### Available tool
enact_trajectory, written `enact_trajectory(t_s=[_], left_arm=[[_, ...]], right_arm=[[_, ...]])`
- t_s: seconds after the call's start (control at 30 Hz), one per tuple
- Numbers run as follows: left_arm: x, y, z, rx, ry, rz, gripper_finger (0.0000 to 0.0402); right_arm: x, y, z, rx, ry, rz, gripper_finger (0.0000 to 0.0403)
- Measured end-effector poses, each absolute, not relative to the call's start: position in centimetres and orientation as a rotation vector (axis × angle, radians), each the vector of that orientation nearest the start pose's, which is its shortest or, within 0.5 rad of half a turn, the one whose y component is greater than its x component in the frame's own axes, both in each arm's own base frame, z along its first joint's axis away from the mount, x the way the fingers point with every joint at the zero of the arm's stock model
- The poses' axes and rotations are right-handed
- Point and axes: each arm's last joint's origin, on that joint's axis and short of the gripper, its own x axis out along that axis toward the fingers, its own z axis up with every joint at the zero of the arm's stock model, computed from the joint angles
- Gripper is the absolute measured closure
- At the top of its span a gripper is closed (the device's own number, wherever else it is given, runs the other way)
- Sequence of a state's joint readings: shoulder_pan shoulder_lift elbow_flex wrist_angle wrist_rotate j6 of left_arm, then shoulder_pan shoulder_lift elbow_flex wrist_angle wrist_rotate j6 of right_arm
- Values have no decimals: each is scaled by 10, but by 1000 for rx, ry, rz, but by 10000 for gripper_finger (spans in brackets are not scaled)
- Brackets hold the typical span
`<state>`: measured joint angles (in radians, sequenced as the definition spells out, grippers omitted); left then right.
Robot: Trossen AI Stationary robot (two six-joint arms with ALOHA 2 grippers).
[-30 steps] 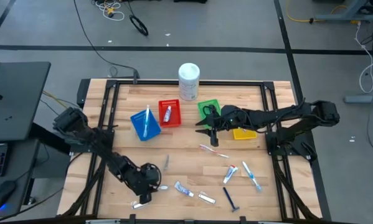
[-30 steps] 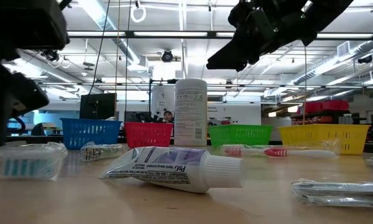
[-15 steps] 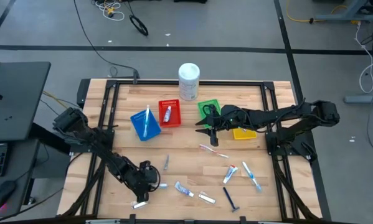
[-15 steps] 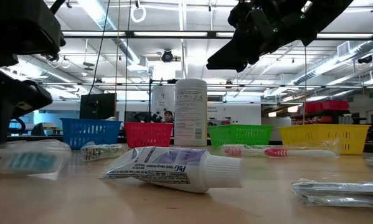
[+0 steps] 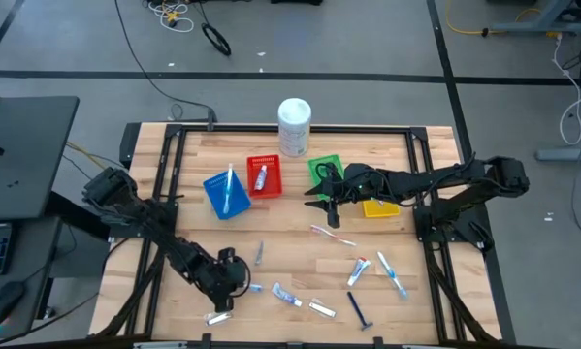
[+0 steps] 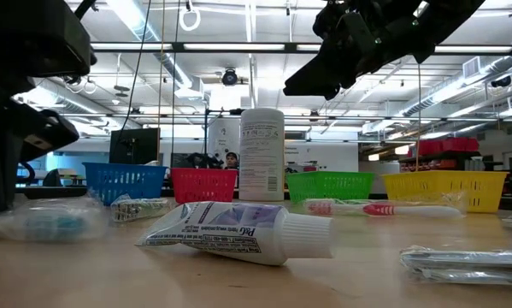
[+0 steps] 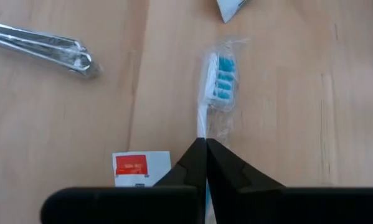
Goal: Pick & Place Travel size toiletries
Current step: Put the blue toothbrush into the blue bin
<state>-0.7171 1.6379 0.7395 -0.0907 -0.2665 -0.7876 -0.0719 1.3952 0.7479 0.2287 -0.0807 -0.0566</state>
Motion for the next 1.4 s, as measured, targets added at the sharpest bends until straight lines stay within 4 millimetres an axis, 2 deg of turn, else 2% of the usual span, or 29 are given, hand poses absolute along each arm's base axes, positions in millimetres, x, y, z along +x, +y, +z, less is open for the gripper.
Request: enact_trajectory(t_s=[0.37, 0.57, 0.7, 0.97, 1.1, 1.27, 1.4], left_arm=[[228, -183, 139, -275, 900, 37, 398], [246, -185, 161, -282, 835, 72, 398], [245, -178, 177, -224, 791, 172, 396], [211, -138, 234, -247, 468, 557, 398], [193, -111, 253, -221, 338, 721, 398], [183, -82, 257, -226, 309, 885, 398], [185, -67, 242, -218, 298, 979, 398]], right_arm=[[293, -19, 224, -24, 417, 20, 260], [293, -19, 224, -24, 417, 20, 260], [293, -19, 224, -24, 417, 20, 260], [294, -19, 227, -26, 384, 19, 260], [295, -19, 228, -27, 377, 19, 260], [295, -19, 228, -27, 375, 19, 260], [295, -19, 228, -27, 375, 19, 260]])
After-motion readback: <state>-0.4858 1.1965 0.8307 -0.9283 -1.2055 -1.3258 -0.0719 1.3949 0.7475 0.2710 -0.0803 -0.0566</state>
